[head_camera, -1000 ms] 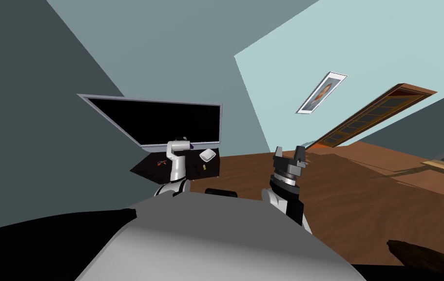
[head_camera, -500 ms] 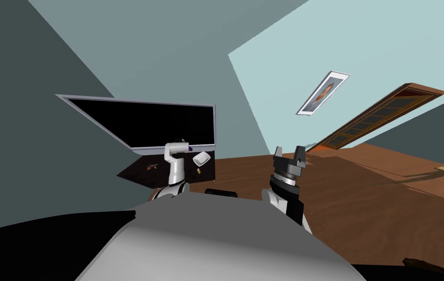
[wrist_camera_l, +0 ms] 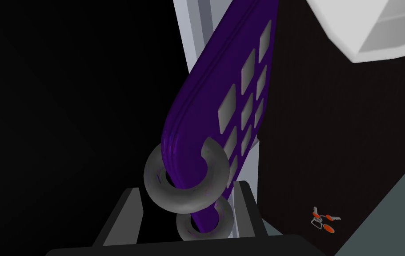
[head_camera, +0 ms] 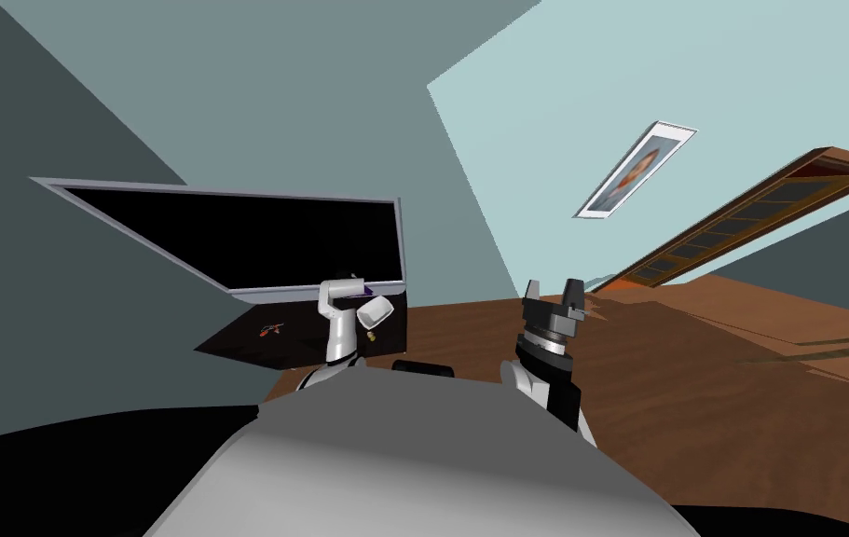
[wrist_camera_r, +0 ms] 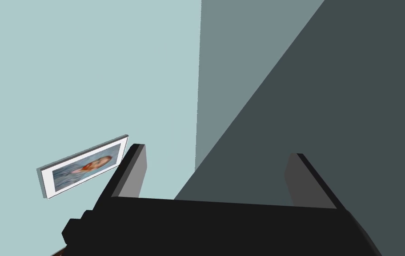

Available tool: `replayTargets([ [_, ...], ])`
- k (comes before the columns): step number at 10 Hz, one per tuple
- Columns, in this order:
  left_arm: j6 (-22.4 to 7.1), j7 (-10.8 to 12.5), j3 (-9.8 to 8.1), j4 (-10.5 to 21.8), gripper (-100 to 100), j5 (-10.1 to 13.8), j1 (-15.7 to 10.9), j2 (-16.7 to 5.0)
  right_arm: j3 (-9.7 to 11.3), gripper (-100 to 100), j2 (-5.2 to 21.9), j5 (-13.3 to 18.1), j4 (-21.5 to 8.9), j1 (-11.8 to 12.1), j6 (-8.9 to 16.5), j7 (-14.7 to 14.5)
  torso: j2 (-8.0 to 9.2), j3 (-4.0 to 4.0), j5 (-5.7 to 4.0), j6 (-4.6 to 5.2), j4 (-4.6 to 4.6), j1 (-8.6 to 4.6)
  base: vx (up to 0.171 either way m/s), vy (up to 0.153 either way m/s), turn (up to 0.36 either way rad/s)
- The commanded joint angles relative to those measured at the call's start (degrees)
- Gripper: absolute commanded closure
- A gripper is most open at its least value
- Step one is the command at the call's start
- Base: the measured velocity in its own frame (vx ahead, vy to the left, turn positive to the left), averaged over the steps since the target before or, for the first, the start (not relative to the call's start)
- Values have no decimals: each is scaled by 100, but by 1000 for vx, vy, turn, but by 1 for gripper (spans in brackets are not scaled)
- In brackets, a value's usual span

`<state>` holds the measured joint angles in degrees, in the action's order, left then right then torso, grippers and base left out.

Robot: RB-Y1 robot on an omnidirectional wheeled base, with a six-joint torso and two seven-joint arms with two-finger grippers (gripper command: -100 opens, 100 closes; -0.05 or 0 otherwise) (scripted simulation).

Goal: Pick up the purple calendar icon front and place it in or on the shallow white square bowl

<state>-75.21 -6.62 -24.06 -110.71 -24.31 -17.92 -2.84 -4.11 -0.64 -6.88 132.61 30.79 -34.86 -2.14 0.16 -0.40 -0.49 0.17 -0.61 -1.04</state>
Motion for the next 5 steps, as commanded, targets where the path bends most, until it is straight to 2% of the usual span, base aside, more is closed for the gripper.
replayTargets([
  [1,0,0,0,0,100,0,0,0,0,0,0,0,0,0,0,0,0,0,0,0,0,0,34,-23,-8],
  [2,-13,10,7,3,-100,-2,2,18,0,0,0,0,0,-1,0,0,23,-15,-1,-6,-8,16,9,-7,-3],
  [5,-13,9,8,4,-100,-1,1,17,0,0,0,0,0,-1,0,0,50,-32,3,-7,-15,30,2,-1,0],
])
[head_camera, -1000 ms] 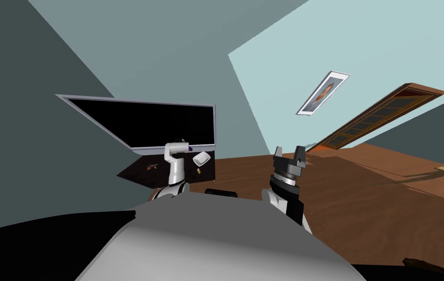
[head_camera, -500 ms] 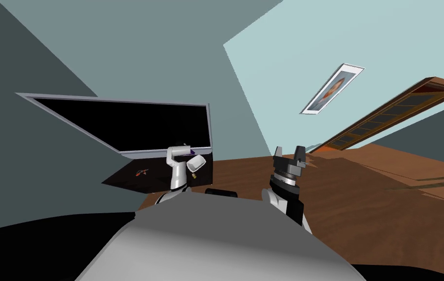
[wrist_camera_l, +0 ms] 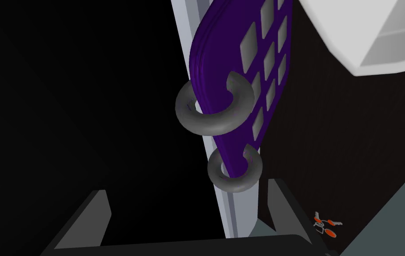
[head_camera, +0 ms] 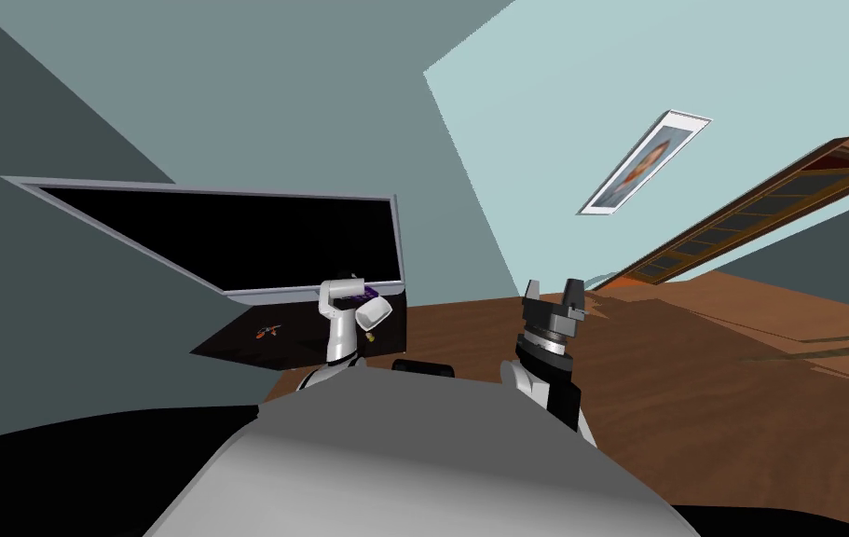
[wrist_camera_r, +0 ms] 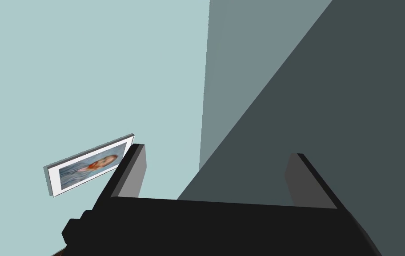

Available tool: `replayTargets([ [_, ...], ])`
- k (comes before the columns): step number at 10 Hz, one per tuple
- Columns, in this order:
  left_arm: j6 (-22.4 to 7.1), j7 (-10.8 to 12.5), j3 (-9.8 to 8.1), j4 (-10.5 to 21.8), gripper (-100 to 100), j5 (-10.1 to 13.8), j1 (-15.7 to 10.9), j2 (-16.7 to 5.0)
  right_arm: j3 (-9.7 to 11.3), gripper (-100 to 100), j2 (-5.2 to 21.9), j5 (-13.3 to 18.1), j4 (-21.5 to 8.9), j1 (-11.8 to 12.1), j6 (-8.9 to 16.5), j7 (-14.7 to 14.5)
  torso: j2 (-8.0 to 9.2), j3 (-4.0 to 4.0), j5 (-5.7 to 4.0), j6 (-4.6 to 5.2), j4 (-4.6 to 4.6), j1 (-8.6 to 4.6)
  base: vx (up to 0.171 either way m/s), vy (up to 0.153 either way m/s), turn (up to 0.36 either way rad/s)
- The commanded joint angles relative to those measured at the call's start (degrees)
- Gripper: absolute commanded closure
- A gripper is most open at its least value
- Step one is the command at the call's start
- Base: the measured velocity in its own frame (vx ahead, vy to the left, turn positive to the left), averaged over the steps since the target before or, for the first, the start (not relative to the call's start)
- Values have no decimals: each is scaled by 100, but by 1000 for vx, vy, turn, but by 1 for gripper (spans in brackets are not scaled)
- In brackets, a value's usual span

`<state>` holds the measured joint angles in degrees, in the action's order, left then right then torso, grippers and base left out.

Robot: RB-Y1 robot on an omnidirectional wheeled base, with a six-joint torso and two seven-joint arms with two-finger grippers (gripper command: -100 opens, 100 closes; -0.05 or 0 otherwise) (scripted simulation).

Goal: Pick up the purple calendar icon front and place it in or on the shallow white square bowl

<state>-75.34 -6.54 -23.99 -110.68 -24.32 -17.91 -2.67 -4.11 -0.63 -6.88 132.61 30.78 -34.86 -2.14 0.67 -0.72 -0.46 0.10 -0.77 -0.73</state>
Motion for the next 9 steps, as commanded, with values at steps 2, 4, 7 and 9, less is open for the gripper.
replayTargets([
  [2,0,0,0,0,0,0,0,0,0,0,0,0,0,0,0,0,1,0,0,0,0,0,0,0,0],
  [4,-325,-108,-23,-231,-100,-40,-51,11,0,0,0,0,0,0,0,0,-4,2,1,1,0,6,26,29,-48],
  [7,-649,-217,-45,-462,-100,-79,-103,22,0,0,0,0,0,0,0,0,-11,6,3,0,2,14,32,37,-32],
  [9,-866,-289,-60,-616,-100,-106,-137,29,0,0,0,0,0,0,0,0,-10,6,2,0,2,10,29,30,-33],
])
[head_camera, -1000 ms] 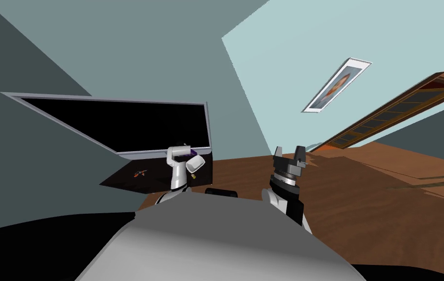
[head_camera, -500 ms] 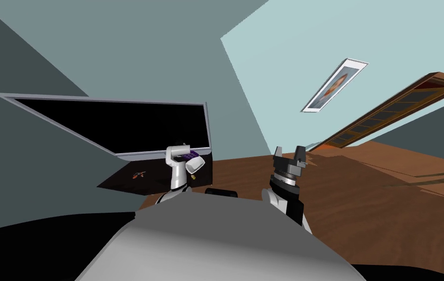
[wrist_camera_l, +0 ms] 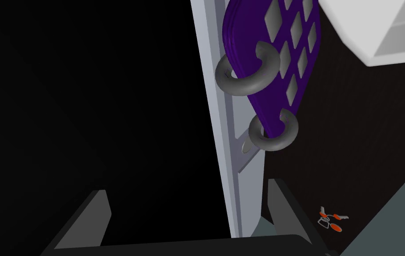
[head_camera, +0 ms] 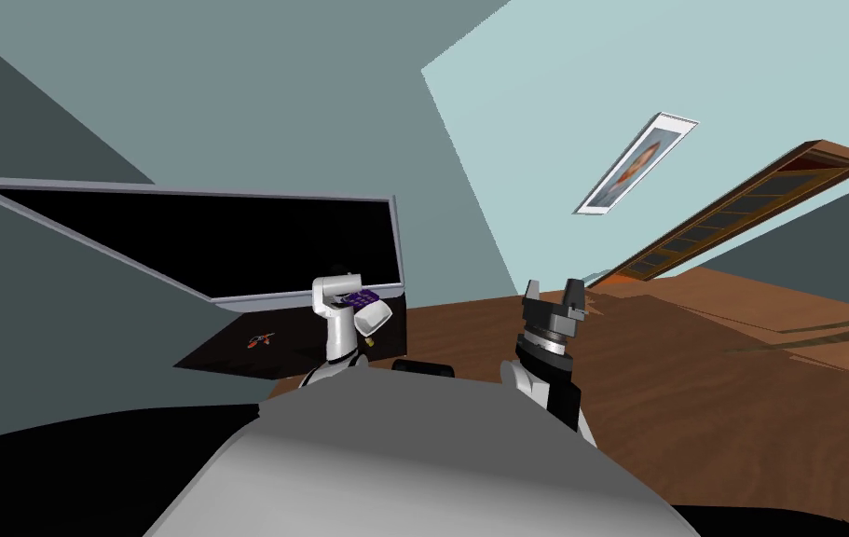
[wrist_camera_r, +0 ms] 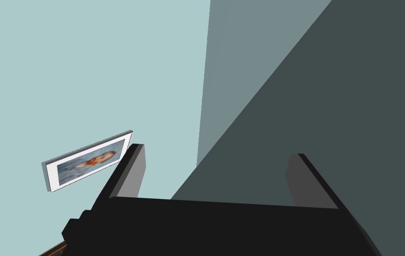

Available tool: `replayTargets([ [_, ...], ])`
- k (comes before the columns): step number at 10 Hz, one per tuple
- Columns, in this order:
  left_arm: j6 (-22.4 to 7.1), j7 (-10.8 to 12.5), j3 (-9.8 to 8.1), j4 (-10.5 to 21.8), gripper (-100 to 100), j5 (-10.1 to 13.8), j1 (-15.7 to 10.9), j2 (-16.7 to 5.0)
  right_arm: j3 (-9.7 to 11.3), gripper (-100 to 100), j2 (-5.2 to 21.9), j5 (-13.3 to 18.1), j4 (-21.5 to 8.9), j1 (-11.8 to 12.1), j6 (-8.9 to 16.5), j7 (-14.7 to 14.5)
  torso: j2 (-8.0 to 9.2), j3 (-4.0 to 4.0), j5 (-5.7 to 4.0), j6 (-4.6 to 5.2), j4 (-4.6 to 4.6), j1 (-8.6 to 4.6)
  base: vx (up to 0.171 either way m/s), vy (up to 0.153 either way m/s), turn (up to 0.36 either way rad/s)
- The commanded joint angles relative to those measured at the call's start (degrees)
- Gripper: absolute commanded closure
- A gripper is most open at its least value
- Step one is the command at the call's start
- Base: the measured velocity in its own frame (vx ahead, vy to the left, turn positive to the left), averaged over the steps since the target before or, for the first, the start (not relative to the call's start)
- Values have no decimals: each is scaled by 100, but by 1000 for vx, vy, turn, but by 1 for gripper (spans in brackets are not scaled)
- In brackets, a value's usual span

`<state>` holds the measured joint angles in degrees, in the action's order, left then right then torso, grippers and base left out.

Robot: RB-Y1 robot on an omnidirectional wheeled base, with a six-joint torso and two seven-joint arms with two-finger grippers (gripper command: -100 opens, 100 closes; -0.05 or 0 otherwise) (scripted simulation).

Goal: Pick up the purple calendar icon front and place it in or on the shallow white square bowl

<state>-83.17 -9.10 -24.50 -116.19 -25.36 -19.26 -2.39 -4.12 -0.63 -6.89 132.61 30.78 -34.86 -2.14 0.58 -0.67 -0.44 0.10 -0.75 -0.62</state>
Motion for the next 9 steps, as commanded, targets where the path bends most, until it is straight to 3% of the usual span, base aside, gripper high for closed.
replayTargets([
  [1,-191,-69,-16,-141,-100,-15,-19,5,0,0,0,0,0,0,0,0,0,0,0,0,0,0,25,30,-39],
  [2,-299,-105,-24,-218,-100,-28,-36,9,0,0,0,0,0,0,0,0,1,-1,0,0,0,-1,26,27,-35],
  [3,-218,-72,-12,-161,-100,-29,-32,10,0,0,0,0,0,0,0,0,1,0,0,0,0,-2,12,13,-7],
  [4,-242,-80,-13,-168,0,-30,-36,9,0,0,0,0,0,0,0,0,5,-2,-1,0,-1,-6,0,0,0],
  [9,-240,-79,-13,-167,0,-30,-36,9,0,0,0,0,0,0,0,0,11,-6,-2,0,-2,-12,0,0,0],
])
